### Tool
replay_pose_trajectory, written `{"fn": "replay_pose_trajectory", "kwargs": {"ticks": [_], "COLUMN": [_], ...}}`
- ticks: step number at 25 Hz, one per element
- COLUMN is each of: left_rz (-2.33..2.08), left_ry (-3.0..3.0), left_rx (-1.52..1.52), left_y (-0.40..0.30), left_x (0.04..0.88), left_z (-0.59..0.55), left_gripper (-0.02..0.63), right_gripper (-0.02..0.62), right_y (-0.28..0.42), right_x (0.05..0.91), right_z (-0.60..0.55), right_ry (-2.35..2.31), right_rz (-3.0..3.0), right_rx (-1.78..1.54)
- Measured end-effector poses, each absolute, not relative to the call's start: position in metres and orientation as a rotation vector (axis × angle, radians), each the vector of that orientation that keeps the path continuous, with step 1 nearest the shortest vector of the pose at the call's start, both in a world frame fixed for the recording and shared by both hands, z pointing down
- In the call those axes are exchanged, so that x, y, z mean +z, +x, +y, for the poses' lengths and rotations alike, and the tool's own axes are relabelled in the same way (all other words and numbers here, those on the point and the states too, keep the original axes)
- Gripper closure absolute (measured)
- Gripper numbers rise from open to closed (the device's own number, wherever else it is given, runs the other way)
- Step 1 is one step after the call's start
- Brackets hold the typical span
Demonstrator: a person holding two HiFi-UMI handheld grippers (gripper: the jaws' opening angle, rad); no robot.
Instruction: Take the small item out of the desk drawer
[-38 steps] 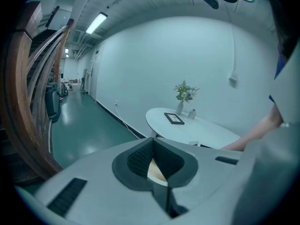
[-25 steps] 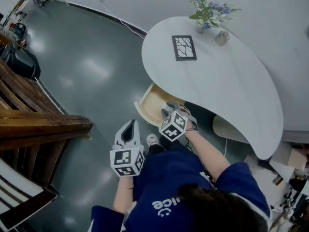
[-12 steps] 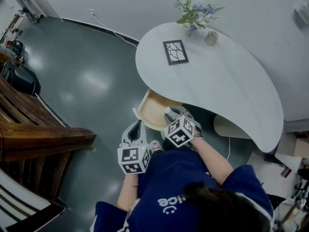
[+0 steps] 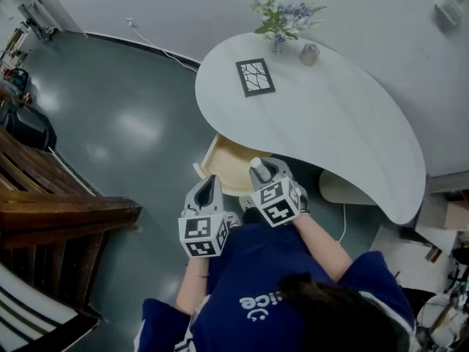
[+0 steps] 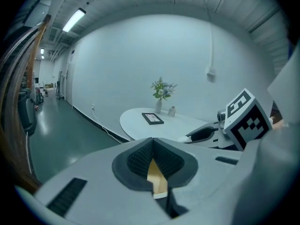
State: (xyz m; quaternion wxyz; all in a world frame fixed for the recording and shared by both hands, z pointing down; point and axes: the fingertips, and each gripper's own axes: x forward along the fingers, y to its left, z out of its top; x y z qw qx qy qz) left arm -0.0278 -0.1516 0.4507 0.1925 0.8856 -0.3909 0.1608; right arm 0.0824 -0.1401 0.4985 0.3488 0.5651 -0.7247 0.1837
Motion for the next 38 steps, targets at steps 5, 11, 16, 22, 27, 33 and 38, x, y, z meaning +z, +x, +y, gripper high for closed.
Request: {"fn": "replay_pose_trajectory", "kwargs": {"ticks": [5,11,16,22,27,33,38], "left_rz": [-1.074,-1.062,-1.077,-1.108,-1.124,-1.143,-1.188], "left_ry": [2.493,2.505,2.552,2.635,2.73,2.788,2.803], "left_rx": [0.437,0.395,0.377,0.268,0.202,0.127,0.103], "left_y": [-0.019,-0.01,-0.004,0.004,0.01,0.013,0.01], "left_x": [0.448,0.438,0.426,0.39,0.358,0.326,0.306], "left_z": [-0.15,-0.149,-0.154,-0.161,-0.164,-0.169,-0.171], "left_gripper": [0.603,0.603,0.603,0.603,0.603,0.603,0.602], "right_gripper": [0.462,0.462,0.462,0.462,0.462,0.462,0.462], "right_y": [0.095,0.111,0.126,0.141,0.15,0.151,0.146], "right_x": [0.477,0.456,0.433,0.397,0.366,0.335,0.314], "right_z": [-0.134,-0.128,-0.125,-0.126,-0.129,-0.131,-0.133], "right_ry": [1.581,1.701,1.805,1.939,2.008,2.075,2.096], "right_rz": [-1.899,-1.905,-1.915,-1.952,-1.974,-2.024,-2.073], "right_rx": [0.501,0.503,0.47,0.388,0.301,0.196,0.114]}}
